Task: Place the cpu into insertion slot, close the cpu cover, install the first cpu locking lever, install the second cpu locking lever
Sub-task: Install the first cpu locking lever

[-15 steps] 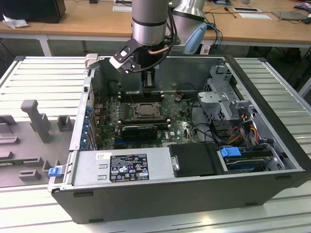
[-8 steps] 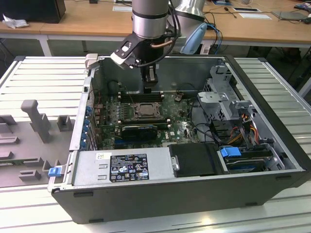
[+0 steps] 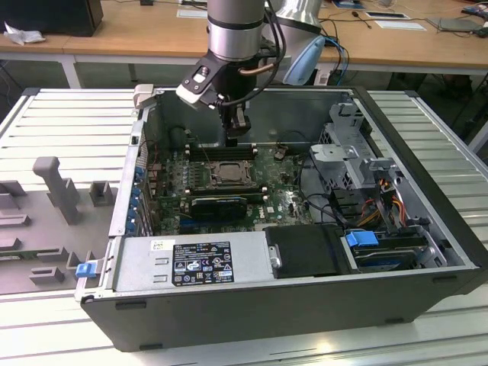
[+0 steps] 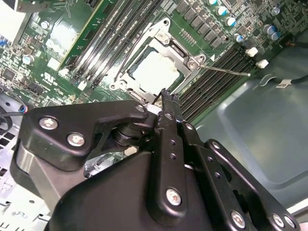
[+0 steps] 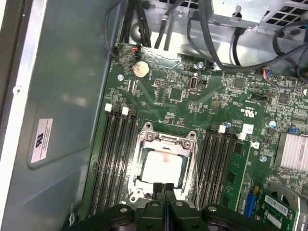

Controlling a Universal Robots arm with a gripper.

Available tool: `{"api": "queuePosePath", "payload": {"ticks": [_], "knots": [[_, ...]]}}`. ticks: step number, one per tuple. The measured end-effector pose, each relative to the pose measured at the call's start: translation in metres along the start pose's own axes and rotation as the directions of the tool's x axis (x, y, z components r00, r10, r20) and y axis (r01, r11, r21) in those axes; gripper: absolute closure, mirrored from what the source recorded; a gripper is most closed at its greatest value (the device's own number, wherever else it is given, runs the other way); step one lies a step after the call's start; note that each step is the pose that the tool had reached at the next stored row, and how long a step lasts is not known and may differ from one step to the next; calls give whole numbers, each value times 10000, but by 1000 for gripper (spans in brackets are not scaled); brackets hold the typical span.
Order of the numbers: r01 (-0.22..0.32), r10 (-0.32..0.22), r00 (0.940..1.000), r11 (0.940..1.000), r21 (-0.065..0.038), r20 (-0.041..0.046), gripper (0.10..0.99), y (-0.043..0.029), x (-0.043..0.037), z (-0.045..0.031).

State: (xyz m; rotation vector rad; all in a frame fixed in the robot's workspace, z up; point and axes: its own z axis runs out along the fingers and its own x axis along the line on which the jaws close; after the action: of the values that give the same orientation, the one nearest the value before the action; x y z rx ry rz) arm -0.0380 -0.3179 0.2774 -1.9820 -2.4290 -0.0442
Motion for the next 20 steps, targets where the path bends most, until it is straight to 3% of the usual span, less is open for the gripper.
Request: {"api": "queuePosePath", "payload": {"ticks": [12, 18, 20], "knots": [[1192, -1192, 9929, 9929, 25, -23, 980, 0, 0, 0], [1658, -1658, 9862, 9862, 35, -33, 980, 0, 0, 0], [1950, -1950, 9808, 9808, 41, -39, 980, 0, 0, 0]]}}
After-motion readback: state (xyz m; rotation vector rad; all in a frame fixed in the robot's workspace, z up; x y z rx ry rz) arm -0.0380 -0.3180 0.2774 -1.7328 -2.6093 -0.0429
